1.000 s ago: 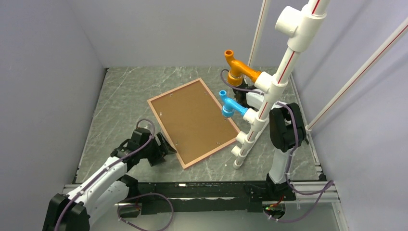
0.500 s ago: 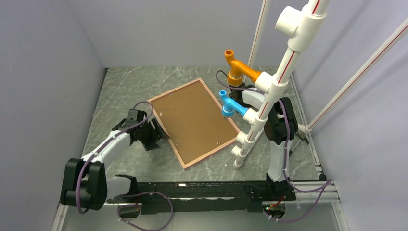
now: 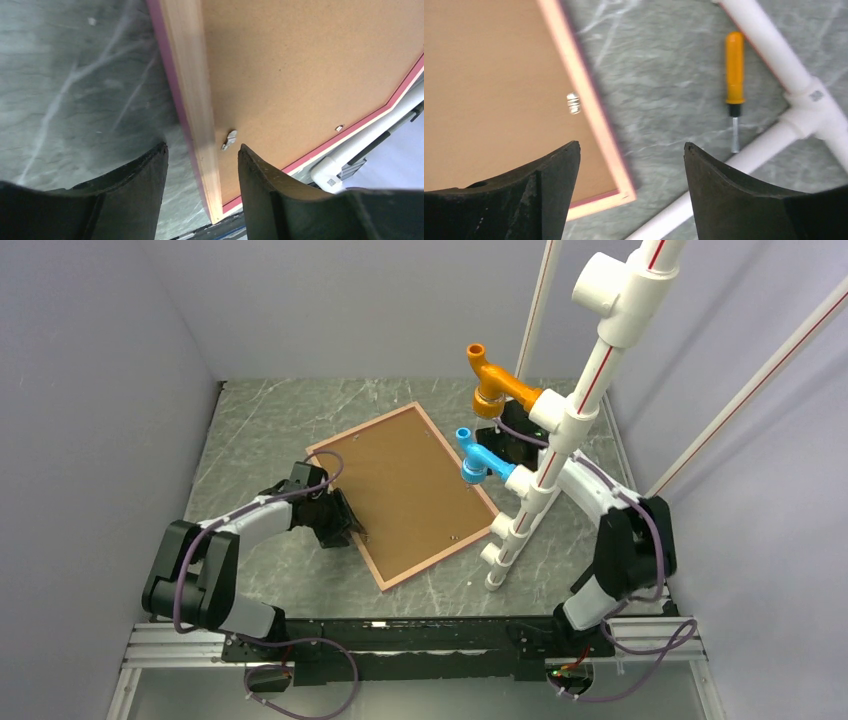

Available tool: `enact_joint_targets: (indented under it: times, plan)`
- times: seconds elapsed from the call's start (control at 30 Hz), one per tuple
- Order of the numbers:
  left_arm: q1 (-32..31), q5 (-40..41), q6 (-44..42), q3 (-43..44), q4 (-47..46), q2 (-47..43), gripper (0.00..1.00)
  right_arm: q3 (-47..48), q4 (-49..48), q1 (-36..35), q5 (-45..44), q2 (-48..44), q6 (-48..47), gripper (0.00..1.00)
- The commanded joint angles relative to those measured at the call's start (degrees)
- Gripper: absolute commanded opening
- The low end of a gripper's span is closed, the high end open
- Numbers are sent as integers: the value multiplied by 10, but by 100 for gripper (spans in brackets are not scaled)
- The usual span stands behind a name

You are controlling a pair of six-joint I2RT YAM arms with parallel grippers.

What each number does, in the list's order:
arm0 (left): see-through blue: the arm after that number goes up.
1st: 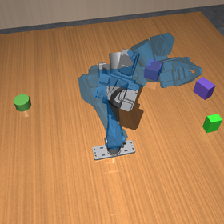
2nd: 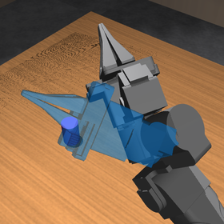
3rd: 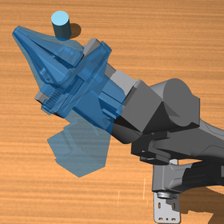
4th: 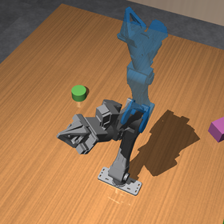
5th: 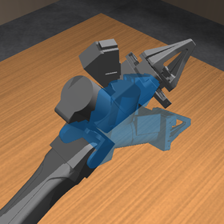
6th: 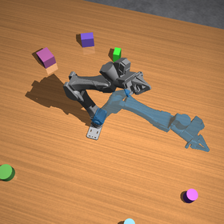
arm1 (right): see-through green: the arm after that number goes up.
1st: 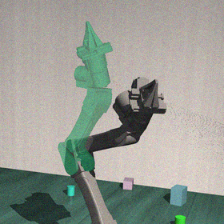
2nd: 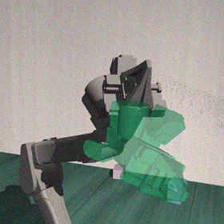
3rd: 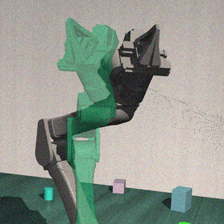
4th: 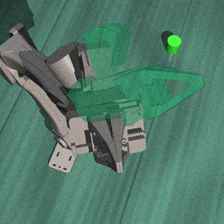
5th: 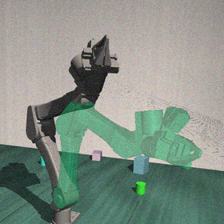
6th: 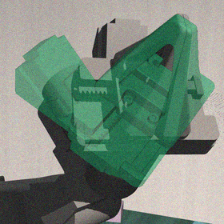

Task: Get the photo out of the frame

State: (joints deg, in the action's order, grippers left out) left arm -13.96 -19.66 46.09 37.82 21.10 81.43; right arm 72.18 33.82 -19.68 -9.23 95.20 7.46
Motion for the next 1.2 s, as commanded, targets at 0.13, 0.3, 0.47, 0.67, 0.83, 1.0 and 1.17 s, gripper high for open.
enact_joint_targets:
  times: [0.13,0.3,0.47,0.67,0.83,1.0,1.17]
  plan:
    - [-25,80,37,-30,-26,-61,61,-127,-134,10,238,-63,48,74]
    - [-27,44,5,-43,-21,-155,67,-155,-172,30,225,-39,48,57]
    - [-28,-69,18,-34,-92,-188,69,-184,-207,40,198,-35,38,50]
    - [-53,-88,50,40,-113,-120,68,-174,-206,39,192,19,24,49]
    - [-72,-92,114,89,-160,-29,63,-164,-214,36,197,46,16,39]
    - [-84,-63,152,195,-124,71,57,-128,-196,36,190,60,-10,8]
    - [-94,-53,175,355,-33,174,55,-115,-209,33,245,20,-35,0]
